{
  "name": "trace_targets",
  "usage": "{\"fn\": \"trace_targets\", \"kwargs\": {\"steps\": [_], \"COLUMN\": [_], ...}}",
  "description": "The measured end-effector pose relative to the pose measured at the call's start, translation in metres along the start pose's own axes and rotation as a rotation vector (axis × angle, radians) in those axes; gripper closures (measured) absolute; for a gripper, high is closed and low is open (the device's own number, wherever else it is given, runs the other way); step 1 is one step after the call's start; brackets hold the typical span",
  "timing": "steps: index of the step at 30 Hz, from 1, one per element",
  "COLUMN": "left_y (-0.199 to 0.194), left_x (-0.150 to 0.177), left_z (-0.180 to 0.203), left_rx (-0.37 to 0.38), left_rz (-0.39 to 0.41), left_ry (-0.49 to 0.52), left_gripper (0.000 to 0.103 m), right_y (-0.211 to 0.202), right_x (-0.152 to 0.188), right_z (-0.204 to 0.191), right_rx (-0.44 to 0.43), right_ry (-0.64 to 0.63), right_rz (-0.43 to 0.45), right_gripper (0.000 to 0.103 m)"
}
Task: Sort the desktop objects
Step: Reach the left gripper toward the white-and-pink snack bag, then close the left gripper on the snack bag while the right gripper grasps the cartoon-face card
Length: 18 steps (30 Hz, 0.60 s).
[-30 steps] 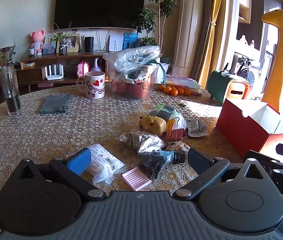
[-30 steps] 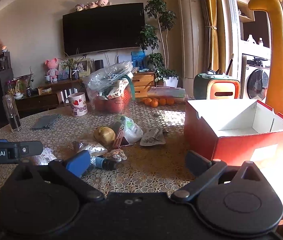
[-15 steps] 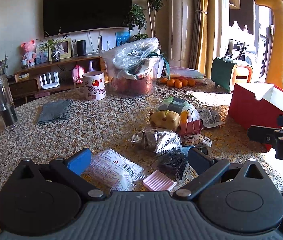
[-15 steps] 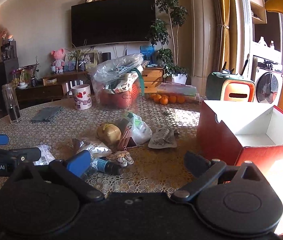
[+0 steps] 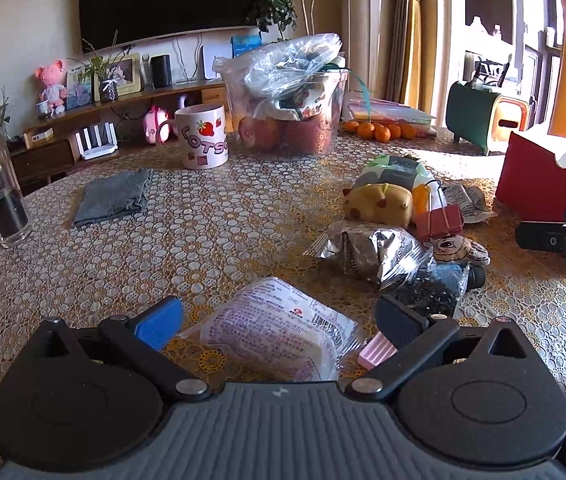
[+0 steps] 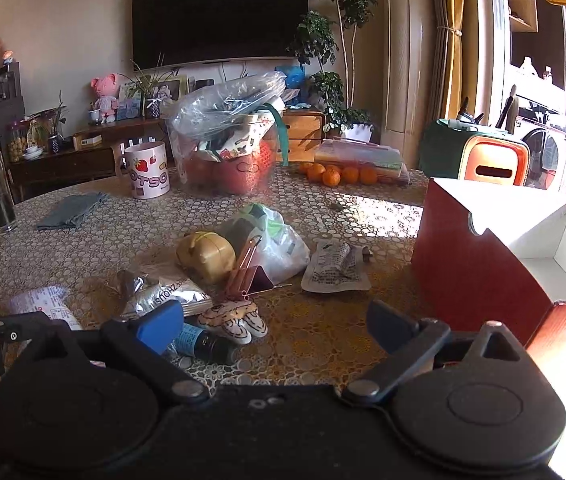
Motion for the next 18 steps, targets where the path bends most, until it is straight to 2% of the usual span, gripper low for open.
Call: {"fn": "trace_targets", "kwargs": {"steps": [4, 11, 18], "left_y": [0.012, 0.030, 0.041], "left_x": [0.005, 0.010, 0.007], "left_z": [-0.012, -0.019, -0.001], "left_rx": [0.018, 0.034, 0.063], "left_rz": [-0.022, -0.067, -0.070], "left_ry": [-0.071, -0.115, -0.081], "left_gripper": [0.000, 0.000, 0.000], "right_y": [0.015, 0.045, 0.069], "right_x": [0.000, -0.002, 0.002], "right_z": [-0.001, -0.001, -0.003], "right_rx": [0.007, 0.009, -0.014], "right_ry": [-0.002, 0.004, 0.012], "right_rz": [-0.017, -0.050, -0.099], "right_gripper": [0.006, 0.011, 0.016]}}
Point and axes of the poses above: each gripper's, at about its wrist camera, not at the fingertips, and y roughly the way its jaws point, z to its right, x to its underside, the point moved 3 cm from there along y, roughly the way its jaws point
